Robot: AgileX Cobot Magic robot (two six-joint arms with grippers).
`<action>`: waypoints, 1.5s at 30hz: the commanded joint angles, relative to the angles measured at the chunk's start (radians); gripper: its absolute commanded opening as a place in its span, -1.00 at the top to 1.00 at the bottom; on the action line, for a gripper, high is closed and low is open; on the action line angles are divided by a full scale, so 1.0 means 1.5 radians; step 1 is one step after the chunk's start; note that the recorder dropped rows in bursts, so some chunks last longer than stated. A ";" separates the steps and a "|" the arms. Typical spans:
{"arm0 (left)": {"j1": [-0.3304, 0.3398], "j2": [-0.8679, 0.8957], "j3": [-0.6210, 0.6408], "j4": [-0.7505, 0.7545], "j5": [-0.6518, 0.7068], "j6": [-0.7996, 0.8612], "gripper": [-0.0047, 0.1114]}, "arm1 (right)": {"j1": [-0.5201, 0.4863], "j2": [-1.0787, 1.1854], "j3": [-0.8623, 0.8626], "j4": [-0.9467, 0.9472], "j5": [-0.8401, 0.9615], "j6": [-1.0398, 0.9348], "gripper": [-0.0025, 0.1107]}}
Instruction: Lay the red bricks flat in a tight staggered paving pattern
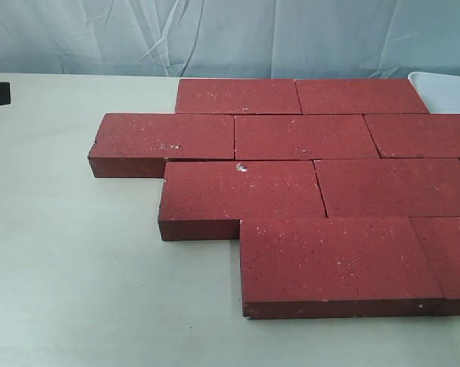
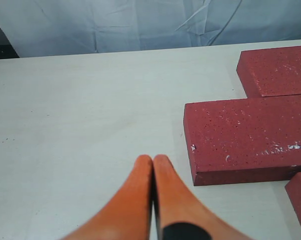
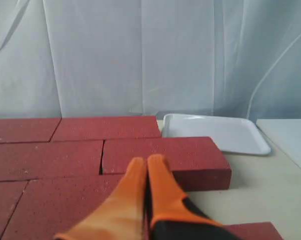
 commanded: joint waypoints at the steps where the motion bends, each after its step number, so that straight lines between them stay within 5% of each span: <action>1: 0.000 0.001 0.000 -0.002 -0.005 -0.004 0.91 | -0.003 -0.005 0.034 -0.002 -0.006 -0.011 0.97; 45: -0.001 0.001 0.000 -0.002 -0.005 -0.004 0.91 | -0.003 -0.005 0.091 0.039 -0.005 -0.022 0.97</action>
